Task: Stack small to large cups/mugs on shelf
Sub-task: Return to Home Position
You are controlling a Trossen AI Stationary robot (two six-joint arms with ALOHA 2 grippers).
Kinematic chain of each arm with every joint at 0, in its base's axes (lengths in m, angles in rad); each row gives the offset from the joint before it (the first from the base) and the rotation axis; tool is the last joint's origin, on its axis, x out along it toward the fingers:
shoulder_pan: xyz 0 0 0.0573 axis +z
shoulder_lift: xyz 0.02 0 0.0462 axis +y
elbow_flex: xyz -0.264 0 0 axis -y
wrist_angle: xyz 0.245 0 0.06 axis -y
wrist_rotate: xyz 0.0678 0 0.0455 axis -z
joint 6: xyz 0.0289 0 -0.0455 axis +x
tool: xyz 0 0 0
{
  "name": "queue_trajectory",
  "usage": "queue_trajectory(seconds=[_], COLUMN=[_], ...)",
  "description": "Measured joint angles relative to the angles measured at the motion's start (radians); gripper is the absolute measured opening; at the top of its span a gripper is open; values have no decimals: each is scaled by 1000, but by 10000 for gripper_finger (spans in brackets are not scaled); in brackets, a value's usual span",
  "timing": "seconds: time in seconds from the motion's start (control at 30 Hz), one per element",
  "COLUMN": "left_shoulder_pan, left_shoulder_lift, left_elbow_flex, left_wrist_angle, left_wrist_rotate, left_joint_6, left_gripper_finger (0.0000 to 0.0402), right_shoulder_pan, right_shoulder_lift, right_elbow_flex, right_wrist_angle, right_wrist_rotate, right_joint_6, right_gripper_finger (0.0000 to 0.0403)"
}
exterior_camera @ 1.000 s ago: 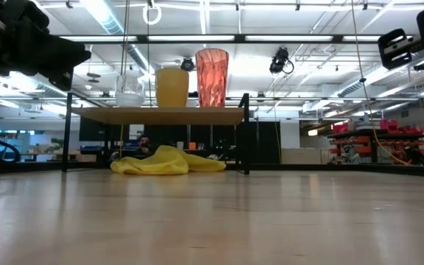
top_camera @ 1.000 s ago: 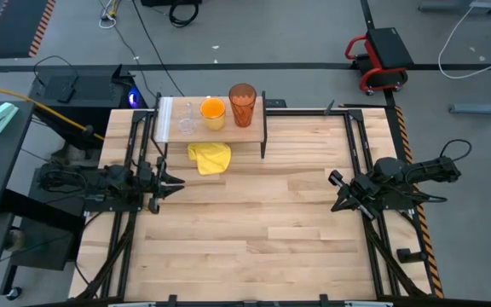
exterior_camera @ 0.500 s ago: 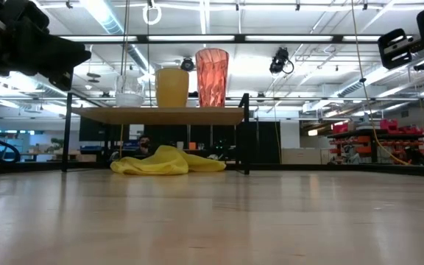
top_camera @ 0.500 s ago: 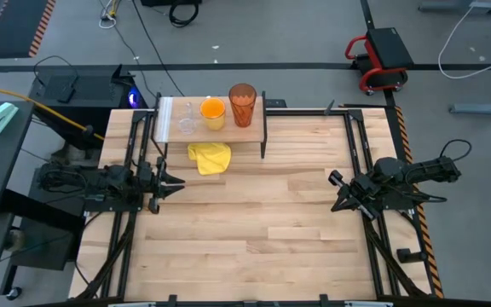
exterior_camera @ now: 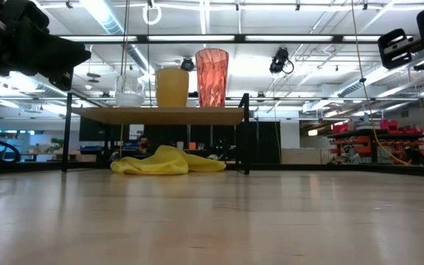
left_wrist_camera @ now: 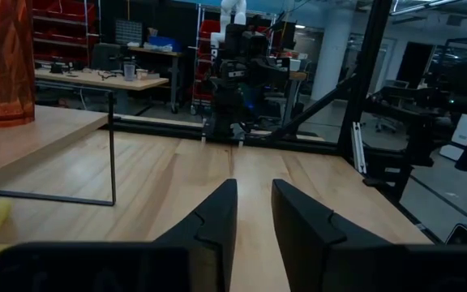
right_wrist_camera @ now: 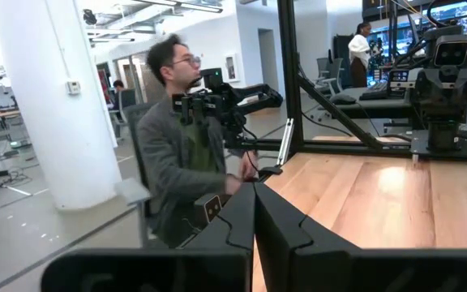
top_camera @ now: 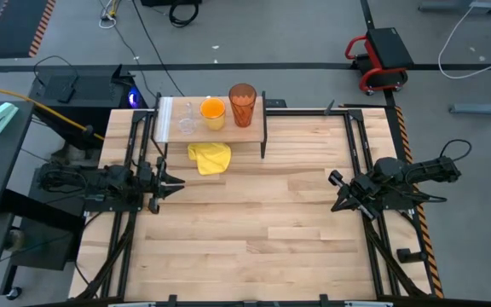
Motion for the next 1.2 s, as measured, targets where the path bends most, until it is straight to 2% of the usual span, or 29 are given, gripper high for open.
queue_trajectory(seconds=[1.2], left_shoulder_pan=[0], left_shoulder_lift=[0], left_elbow_flex=[0], left_wrist_angle=[0], left_wrist_rotate=[0], left_joint_6=[0], left_gripper_finger=[83], right_shoulder_pan=[0], right_shoulder_lift=[0], right_elbow_flex=[0], right_wrist_angle=[0], right_wrist_rotate=[0], right_joint_6=[0], right_gripper_finger=[13])
